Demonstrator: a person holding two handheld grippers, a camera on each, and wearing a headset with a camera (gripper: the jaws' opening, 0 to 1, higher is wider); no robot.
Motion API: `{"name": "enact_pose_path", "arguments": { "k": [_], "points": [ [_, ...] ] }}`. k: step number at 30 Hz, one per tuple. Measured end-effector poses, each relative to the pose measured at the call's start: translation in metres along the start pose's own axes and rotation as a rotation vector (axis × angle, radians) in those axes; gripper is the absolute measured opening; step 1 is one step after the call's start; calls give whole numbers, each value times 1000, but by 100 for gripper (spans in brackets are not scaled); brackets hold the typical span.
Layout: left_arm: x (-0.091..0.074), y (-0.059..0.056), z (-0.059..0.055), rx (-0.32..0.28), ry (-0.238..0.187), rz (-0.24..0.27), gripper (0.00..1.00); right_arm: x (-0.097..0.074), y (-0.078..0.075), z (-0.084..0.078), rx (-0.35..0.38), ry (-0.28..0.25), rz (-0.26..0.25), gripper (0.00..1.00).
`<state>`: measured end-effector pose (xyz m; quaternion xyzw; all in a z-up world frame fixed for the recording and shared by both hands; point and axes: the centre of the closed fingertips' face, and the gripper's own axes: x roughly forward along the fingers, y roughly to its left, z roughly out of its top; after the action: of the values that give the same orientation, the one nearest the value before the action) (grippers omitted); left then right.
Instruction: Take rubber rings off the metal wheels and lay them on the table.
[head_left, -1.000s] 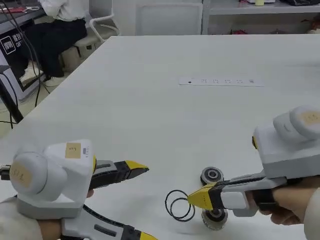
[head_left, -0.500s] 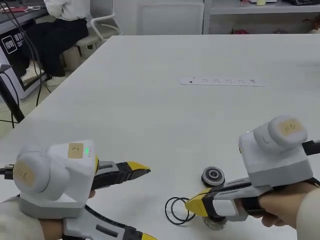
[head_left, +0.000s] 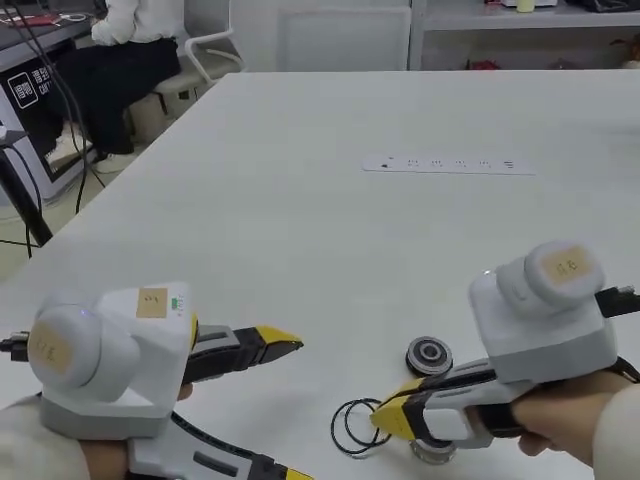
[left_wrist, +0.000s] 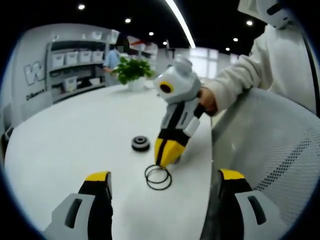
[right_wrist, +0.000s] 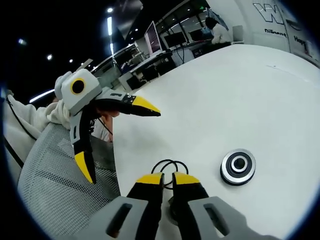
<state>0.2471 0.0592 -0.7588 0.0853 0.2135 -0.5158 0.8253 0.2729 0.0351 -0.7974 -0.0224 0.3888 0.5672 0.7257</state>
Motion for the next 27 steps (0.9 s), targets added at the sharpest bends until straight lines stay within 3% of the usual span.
{"name": "enact_pose_path", "arguments": {
  "k": [22, 27],
  "points": [
    [-2, 4, 4, -9, -19, 12, 86, -34, -30, 23, -53, -91, -107, 9],
    [-5, 9, 14, -14, -59, 30, 85, -44, -41, 29, -43, -122, -135, 10]
  ]
}}
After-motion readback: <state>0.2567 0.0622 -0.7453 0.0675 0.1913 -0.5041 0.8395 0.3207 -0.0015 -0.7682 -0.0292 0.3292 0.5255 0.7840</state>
